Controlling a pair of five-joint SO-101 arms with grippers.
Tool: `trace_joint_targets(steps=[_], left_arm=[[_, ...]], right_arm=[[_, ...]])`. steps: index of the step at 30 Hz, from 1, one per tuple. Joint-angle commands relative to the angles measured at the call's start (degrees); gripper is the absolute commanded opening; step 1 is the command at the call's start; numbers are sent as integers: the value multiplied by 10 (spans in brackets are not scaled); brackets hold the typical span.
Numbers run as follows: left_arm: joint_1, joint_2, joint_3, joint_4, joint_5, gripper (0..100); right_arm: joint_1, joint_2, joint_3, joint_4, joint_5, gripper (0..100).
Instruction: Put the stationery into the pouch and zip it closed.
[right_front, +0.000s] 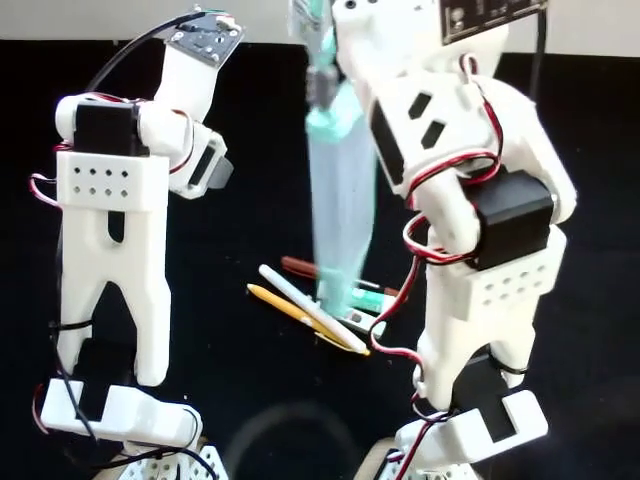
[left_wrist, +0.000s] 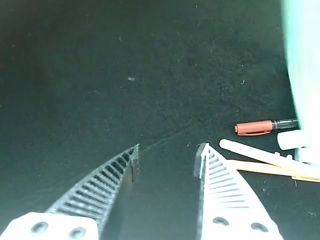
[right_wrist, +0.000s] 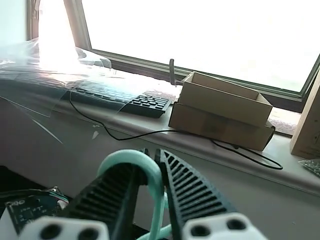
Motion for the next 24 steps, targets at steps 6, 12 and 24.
trace_joint_targets(steps=[6, 12, 24], left_arm=[[-44, -98, 13, 4, 4, 207], [-42, -153, 58, 5, 4, 207], [22, -393, 109, 13, 54, 211]], right_arm=[[-10, 0, -19, 25, 4, 36], [-7, 0, -19, 26, 4, 36], [-8, 0, -19, 41, 3, 36]])
